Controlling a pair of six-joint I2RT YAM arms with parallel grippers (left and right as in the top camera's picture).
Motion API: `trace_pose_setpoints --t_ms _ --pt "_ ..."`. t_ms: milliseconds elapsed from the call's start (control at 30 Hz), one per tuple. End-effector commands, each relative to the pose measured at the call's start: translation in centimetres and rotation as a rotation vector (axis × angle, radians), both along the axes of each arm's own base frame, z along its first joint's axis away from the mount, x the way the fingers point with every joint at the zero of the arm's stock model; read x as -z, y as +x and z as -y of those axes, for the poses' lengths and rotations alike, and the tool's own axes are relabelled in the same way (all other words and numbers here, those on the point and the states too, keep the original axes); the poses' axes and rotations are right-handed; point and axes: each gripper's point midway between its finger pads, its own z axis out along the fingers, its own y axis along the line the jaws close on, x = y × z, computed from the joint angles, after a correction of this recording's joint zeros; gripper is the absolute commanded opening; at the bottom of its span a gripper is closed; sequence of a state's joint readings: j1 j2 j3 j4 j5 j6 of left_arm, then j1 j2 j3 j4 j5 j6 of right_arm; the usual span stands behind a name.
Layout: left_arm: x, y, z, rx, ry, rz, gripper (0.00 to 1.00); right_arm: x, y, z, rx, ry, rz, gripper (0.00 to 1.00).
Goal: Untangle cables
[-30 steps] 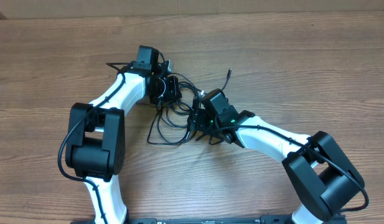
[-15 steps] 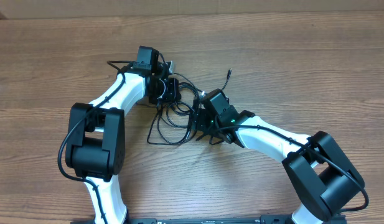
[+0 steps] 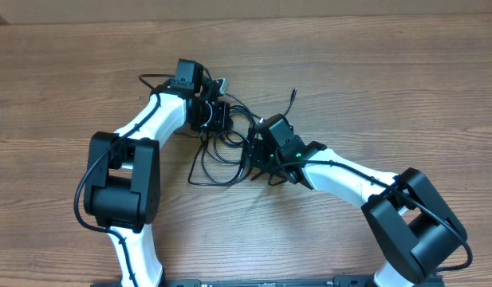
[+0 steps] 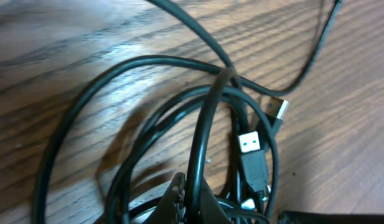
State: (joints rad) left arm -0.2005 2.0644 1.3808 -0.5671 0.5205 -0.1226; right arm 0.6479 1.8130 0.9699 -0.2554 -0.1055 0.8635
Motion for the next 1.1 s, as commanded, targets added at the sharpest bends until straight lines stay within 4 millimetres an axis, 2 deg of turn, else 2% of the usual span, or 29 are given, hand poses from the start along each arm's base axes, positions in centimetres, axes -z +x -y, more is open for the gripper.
trace_pose_setpoints --t_ms 0,233,367,567,800,1000,1067 --pt "-0.7 -0.2 0.6 0.053 -0.04 0.028 0.04 -0.8 0.2 -0.2 0.0 0.014 0.013 0.7" --pt "-0.7 -0.2 0.6 0.067 -0.042 0.036 0.04 -0.8 0.3 -0.1 0.002 0.012 0.017 0.68" --pt "-1.4 -0.6 1.7 0.15 -0.105 0.068 0.04 -0.8 0.3 -0.1 0.003 0.014 0.017 0.6" --pt "-2.3 -1.1 2.6 0.203 -0.175 0.083 0.04 -0.7 0.4 0.1 0.039 0.027 -0.008 0.59" --pt "-3.0 -1.5 3.4 0.269 -0.228 0.118 0.04 -1.5 0.2 0.1 0.016 0.186 -0.121 0.56" --pt "-5.2 -1.8 3.7 0.336 -0.379 0.172 0.04 -4.3 1.4 1.0 -0.157 0.398 -0.102 0.54" --pt "-6.8 -2.0 3.6 0.354 -0.489 0.194 0.04 -4.9 2.1 2.2 -0.142 0.448 -0.109 0.53"
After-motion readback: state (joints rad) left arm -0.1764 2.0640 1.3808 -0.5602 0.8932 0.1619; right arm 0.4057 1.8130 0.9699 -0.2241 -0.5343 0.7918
